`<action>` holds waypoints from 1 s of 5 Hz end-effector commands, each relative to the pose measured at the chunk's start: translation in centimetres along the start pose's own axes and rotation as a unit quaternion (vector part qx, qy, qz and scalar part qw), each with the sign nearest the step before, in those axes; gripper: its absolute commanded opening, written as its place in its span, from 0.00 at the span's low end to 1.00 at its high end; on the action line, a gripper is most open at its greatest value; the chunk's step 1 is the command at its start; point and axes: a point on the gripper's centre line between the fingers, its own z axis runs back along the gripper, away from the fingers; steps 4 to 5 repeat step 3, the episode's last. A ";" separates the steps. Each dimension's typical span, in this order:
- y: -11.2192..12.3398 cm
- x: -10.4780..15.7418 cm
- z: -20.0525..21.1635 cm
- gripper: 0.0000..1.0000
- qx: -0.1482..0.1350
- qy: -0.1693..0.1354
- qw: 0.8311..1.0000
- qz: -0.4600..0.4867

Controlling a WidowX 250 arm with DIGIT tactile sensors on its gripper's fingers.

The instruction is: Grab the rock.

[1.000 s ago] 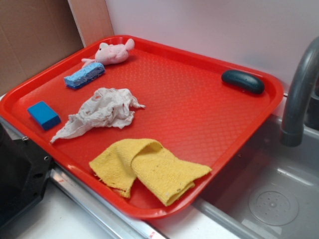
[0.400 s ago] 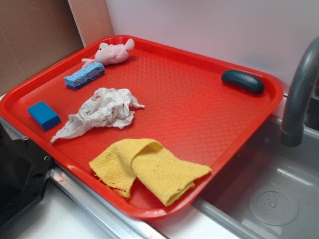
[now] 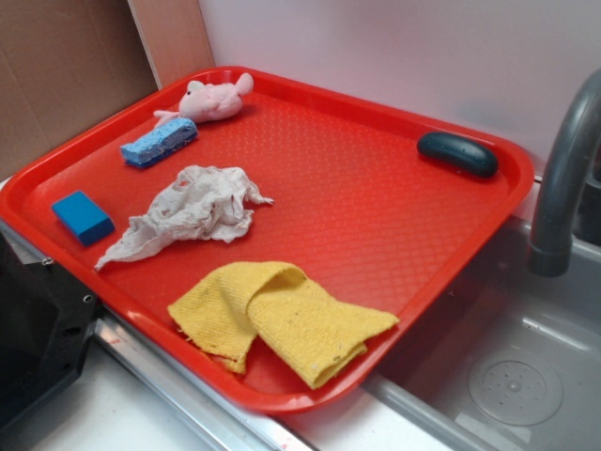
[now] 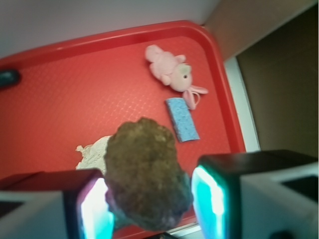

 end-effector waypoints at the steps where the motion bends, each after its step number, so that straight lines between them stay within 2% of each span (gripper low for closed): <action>1: -2.2 -2.9 0.1 0.00 0.004 -0.013 1.000 -0.025; 3: -1.3 -3.8 -0.1 0.00 -0.013 -0.006 1.000 -0.024; 5: -1.3 -3.8 -0.1 0.00 -0.013 -0.006 1.000 -0.024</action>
